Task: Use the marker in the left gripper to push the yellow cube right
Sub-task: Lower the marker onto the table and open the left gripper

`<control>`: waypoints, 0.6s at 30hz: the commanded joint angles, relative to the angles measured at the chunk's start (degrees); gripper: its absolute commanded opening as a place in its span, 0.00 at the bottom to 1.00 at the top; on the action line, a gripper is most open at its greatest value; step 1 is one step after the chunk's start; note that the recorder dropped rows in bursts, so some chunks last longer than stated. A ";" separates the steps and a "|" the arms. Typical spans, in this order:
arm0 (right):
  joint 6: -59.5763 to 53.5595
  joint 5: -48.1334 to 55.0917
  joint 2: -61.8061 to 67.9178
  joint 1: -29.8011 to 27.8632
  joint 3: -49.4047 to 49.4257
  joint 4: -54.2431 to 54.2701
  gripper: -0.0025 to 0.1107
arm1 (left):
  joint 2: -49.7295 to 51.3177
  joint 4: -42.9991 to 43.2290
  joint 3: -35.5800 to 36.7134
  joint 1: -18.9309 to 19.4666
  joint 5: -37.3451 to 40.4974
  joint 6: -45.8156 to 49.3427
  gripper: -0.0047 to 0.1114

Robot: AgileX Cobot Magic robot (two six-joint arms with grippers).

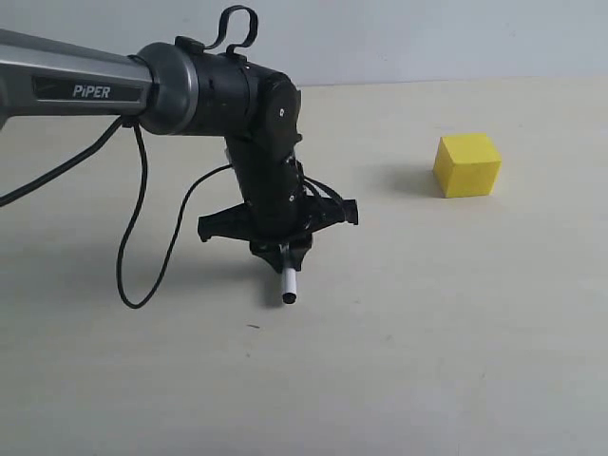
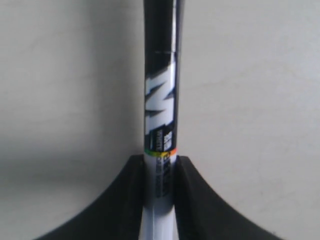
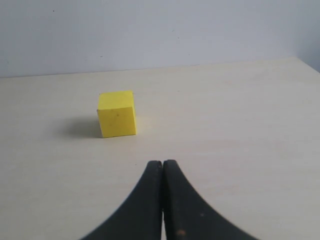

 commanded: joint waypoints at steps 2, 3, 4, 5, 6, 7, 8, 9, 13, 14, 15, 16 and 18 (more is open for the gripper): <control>-0.26 -0.24 -0.28 -0.12 0.22 -0.05 0.02 | -0.20 -0.08 -0.57 0.24 0.51 -0.67 0.04; -0.26 -0.24 -0.28 -0.12 0.22 -0.05 0.02 | -0.20 -0.08 -0.57 0.24 0.51 -0.67 0.04; -0.26 -0.24 -0.28 -0.12 0.22 -0.05 0.02 | -0.20 -0.08 -0.57 0.24 0.51 -0.79 0.04; -0.26 -0.24 -0.28 -0.12 0.22 -0.05 0.02 | -0.20 -0.08 -0.57 0.24 0.37 -0.79 0.04; -0.26 -0.24 -0.28 -0.12 0.22 -0.05 0.02 | -0.20 -0.08 -0.57 0.24 0.37 -0.79 0.04; -0.26 -0.24 -0.28 -0.12 0.22 -0.05 0.02 | -0.20 -0.08 -0.57 0.24 0.37 -0.79 0.04; -0.26 -0.24 -0.28 -0.12 0.22 -0.05 0.02 | -0.20 -0.08 -0.57 0.24 0.37 -0.63 0.04; -0.26 -0.24 -0.28 -0.12 0.22 -0.05 0.02 | -0.20 -0.08 -0.57 0.24 0.49 -0.62 0.04; -0.26 -0.24 -0.28 -0.12 0.22 -0.05 0.02 | -0.20 0.22 -0.57 0.24 0.24 -0.18 0.04; -0.26 -0.24 -0.28 -0.12 0.22 -0.05 0.02 | -0.20 0.46 -0.57 0.24 -0.05 -0.18 0.04; -0.26 -0.24 -0.28 -0.12 0.22 -0.05 0.02 | -0.20 0.45 -0.57 0.24 -0.17 -0.18 0.04; -0.26 -0.24 -0.28 -0.12 0.22 -0.05 0.02 | -0.20 0.45 -0.57 0.24 -0.54 -0.18 0.04; -0.26 -0.24 -0.28 -0.12 0.22 -0.05 0.02 | -0.20 0.45 -0.57 0.24 -1.11 -0.30 0.04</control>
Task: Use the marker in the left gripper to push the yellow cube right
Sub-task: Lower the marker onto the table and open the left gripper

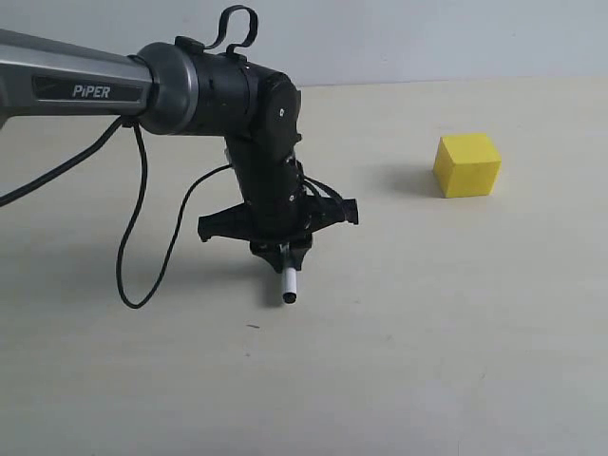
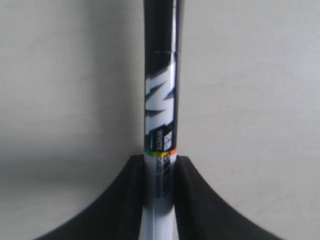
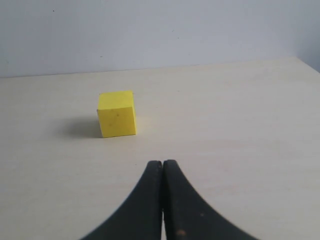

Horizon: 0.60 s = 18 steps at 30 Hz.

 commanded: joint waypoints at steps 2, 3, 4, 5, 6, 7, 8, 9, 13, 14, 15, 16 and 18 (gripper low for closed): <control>-0.26 -0.24 -0.28 -0.12 0.22 -0.05 0.02 | -0.20 0.24 -0.57 0.24 -1.30 -0.46 0.04; -0.26 -0.24 -0.28 -0.12 0.22 -0.05 0.02 | -0.18 0.24 -0.57 0.24 -1.30 -0.54 0.04; -0.26 -0.24 -0.28 -0.12 0.22 -0.05 0.02 | -0.18 0.24 -0.57 0.24 -1.30 -0.54 0.04; -0.26 -0.24 -0.28 -0.12 0.22 -0.05 0.02 | -0.18 0.24 -0.57 0.24 -1.30 -0.49 0.04; -0.26 -0.24 -0.28 -0.12 0.22 -0.05 0.02 | -0.18 0.24 -0.57 0.24 -1.18 -0.38 0.07; -0.26 -0.24 -0.28 -0.12 0.22 -0.05 0.02 | -0.18 0.24 -0.57 0.24 -1.18 -0.38 0.11; -0.26 -0.24 -0.28 -0.12 0.22 -0.05 0.02 | -0.18 0.24 -0.57 0.24 -0.91 -0.18 0.20; -0.26 -0.24 -0.28 -0.12 0.22 -0.05 0.02 | -0.18 0.24 -0.57 0.24 -0.91 -0.18 0.26; -0.26 -0.24 -0.28 -0.12 0.22 -0.05 0.02 | -0.18 0.24 -0.57 0.24 -0.78 -0.05 0.55; -0.26 -0.24 -0.28 -0.12 0.22 -0.05 0.02 | -0.18 0.24 -0.57 0.24 -0.78 0.19 0.58; -0.26 -0.24 -0.28 -0.12 0.22 -0.05 0.02 | -0.18 0.24 -0.57 0.24 -0.78 0.80 0.61; -0.26 -0.24 -0.28 -0.12 0.22 -0.05 0.02 | -0.18 0.24 -0.57 0.24 -0.78 1.35 0.62; -0.26 -0.24 -0.28 -0.12 0.22 -0.05 0.02 | -0.18 0.24 -0.57 0.24 -0.78 2.66 0.62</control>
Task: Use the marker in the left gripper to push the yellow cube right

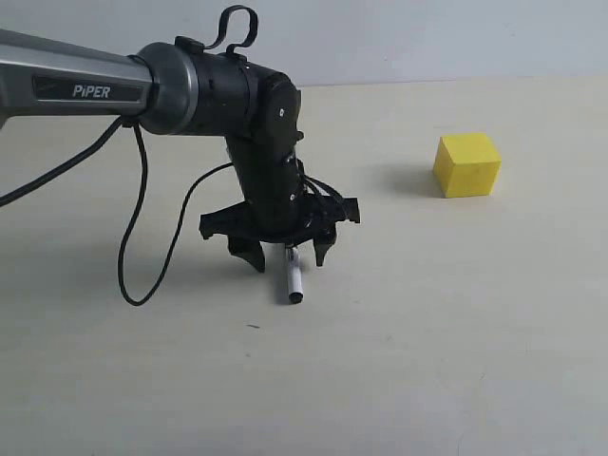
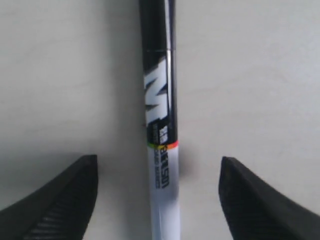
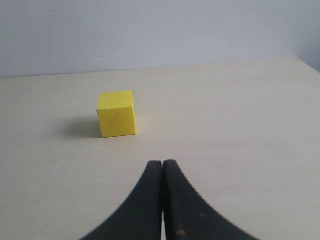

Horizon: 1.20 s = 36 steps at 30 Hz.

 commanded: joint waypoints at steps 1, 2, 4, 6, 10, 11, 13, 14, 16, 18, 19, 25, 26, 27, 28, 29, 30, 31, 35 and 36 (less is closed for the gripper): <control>-0.26 -0.24 -0.28 -0.12 0.22 -0.05 0.02 | -0.18 0.12 -0.57 0.24 0.12 2.50 0.62; -0.26 -0.24 -0.28 -0.12 0.22 -0.05 0.02 | -0.48 0.12 -0.57 0.24 0.12 2.91 0.62; -0.26 -0.24 -0.28 -0.12 0.22 -0.05 0.02 | -1.62 0.12 -0.57 0.24 0.23 5.53 0.62; -0.26 -0.24 -0.28 -0.12 0.22 -0.05 0.02 | -3.23 0.12 -0.57 0.24 0.85 7.09 0.62; -0.26 -0.24 -0.28 -0.12 0.22 -0.05 0.02 | -7.73 0.12 -0.57 -0.08 2.23 11.23 0.57; -0.26 -0.24 -0.28 -0.12 0.22 -0.05 0.02 | -9.12 0.12 -0.57 -0.21 2.66 12.45 0.53; -0.26 -0.24 -0.28 -0.12 0.22 -0.05 0.02 | -11.86 0.12 -0.57 -0.95 3.46 15.57 0.41; -0.26 -0.24 -0.28 -0.12 0.22 -0.05 0.02 | -13.37 0.12 -0.57 -1.39 3.84 17.32 0.33; -0.26 -0.24 -0.28 -0.12 0.22 -0.05 0.02 | -16.62 0.14 -0.18 -2.27 3.79 20.33 0.13; -0.26 -0.24 -0.28 -0.12 0.22 -0.05 0.02 | -20.22 0.38 1.14 -3.24 2.28 22.09 0.05; -0.26 -0.24 -0.28 -0.12 0.22 -0.05 0.02 | -22.18 0.66 2.28 -3.58 0.92 22.81 0.04; -0.26 -0.24 -0.28 -0.12 0.22 -0.05 0.02 | -36.58 1.70 14.82 -4.41 -14.50 25.34 0.04; -0.26 -0.24 -0.28 -0.12 0.22 -0.05 0.02 | -38.86 1.70 17.01 -4.41 -16.40 26.35 0.04; -0.26 -0.24 -0.28 -0.12 0.22 -0.05 0.02 | -41.90 1.70 19.74 -4.41 -18.95 27.17 0.04; -0.26 -0.24 -0.28 -0.12 0.22 -0.05 0.02 | -44.81 1.70 22.48 -4.41 -21.29 27.89 0.04; -0.26 -0.24 -0.28 -0.12 0.22 -0.05 0.02 | -47.77 1.70 24.64 -4.41 -22.98 28.61 0.04; -0.26 -0.24 -0.28 -0.12 0.22 -0.05 0.02 | -50.64 1.93 27.67 -4.41 -25.09 29.71 0.04; -0.26 -0.24 -0.28 -0.12 0.22 -0.05 0.02 | -53.30 2.62 29.48 -4.41 -25.77 29.95 0.04; -0.26 -0.24 -0.28 -0.12 0.22 -0.05 0.02 | -61.34 4.23 34.92 -4.41 -22.49 30.53 0.04; -0.26 -0.24 -0.28 -0.12 0.22 -0.05 0.02 | -63.23 4.23 35.59 -4.41 -21.11 30.53 0.04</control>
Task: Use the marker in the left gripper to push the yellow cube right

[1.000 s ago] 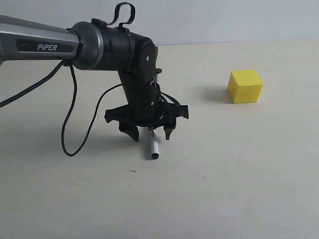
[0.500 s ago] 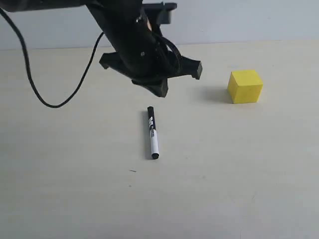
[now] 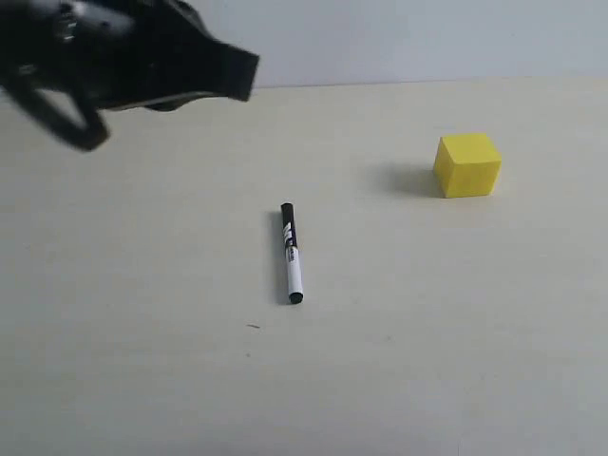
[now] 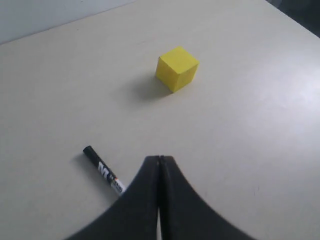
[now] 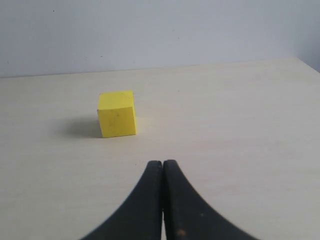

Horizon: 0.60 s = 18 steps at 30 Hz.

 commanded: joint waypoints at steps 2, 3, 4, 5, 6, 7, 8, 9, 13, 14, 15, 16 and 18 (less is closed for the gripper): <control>-0.26 -0.24 -0.28 -0.12 0.22 -0.05 0.02 | -8.59 1.19 4.18 -0.31 3.64 0.76 0.04; -0.26 -0.24 -0.28 -0.12 0.22 -0.05 0.02 | -9.62 1.19 4.29 -0.31 3.74 0.76 0.04; -0.26 -0.24 -0.28 -0.12 0.22 -0.05 0.02 | -10.39 1.19 4.33 -0.31 3.74 0.76 0.04; -0.26 -0.24 -0.28 -0.12 0.22 -0.05 0.02 | -10.93 1.19 4.33 -0.31 3.59 0.76 0.04; -0.26 -0.24 -0.28 -0.12 0.22 -0.05 0.02 | -11.60 1.19 4.33 -0.31 3.47 0.76 0.04; -0.26 -0.24 -0.28 -0.12 0.22 -0.05 0.02 | -11.86 1.19 4.43 -0.31 3.47 0.76 0.04; -0.26 -0.24 -0.28 -0.12 0.22 -0.05 0.02 | -12.11 1.19 4.43 -0.31 3.47 0.76 0.04; -0.26 -0.24 -0.28 -0.12 0.22 -0.05 0.02 | -12.26 1.19 4.43 -0.31 3.47 0.76 0.04; -0.26 -0.24 -0.28 -0.12 0.22 -0.05 0.02 | -12.26 1.19 4.43 -0.31 3.47 0.76 0.04; -0.26 -0.24 -0.28 -0.12 0.22 -0.05 0.02 | -12.26 1.19 4.43 -0.31 3.47 0.76 0.04; -0.26 -0.24 -0.28 -0.12 0.22 -0.05 0.02 | -12.26 1.19 4.43 -0.31 3.47 0.76 0.04; -0.26 -0.24 -0.28 -0.12 0.22 -0.05 0.02 | -12.26 1.19 4.43 -0.31 3.47 0.76 0.04; -0.26 -0.24 -0.28 -0.12 0.22 -0.05 0.02 | -12.26 1.19 4.43 -0.31 3.47 0.76 0.04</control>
